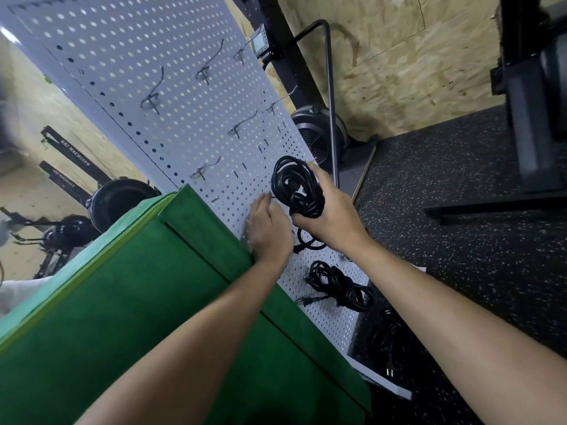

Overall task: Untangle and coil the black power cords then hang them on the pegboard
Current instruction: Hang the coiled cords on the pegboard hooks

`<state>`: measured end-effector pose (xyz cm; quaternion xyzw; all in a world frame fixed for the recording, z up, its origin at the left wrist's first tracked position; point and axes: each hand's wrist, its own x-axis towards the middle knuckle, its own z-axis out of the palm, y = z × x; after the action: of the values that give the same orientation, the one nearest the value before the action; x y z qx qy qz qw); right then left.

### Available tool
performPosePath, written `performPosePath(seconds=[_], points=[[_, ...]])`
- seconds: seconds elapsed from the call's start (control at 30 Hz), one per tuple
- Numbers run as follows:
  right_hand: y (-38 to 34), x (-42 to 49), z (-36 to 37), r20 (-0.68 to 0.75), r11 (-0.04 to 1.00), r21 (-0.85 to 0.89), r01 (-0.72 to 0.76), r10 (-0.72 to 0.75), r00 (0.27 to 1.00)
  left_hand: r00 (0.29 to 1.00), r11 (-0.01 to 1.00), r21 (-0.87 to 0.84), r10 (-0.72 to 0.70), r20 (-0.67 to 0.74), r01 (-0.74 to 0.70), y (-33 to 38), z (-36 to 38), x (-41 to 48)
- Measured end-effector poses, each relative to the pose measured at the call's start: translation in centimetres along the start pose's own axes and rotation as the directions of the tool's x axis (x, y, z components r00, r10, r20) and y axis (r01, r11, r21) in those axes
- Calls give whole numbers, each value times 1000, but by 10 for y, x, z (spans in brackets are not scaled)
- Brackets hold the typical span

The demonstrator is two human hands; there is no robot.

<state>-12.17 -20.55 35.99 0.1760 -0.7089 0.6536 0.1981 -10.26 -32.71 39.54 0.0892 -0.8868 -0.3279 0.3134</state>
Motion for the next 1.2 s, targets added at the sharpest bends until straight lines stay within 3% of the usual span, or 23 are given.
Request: performPosePath(seconds=[0.47, 0.67, 0.8, 1.2], points=[[6, 9, 7, 124, 996, -57, 63, -55, 991, 999, 997, 72, 36, -14, -35, 6, -3, -4], [14, 12, 3, 163, 994, -41, 98, -91, 983, 978, 962, 178, 206, 12, -205, 8, -10, -7], [21, 12, -1, 200, 996, -1, 85, -83, 976, 970, 938, 247, 231, 74, -242, 4, -10, -5], [10, 11, 9, 133, 997, -17, 72, -69, 989, 987, 964, 212, 159, 24, -160, 7, -10, 2]])
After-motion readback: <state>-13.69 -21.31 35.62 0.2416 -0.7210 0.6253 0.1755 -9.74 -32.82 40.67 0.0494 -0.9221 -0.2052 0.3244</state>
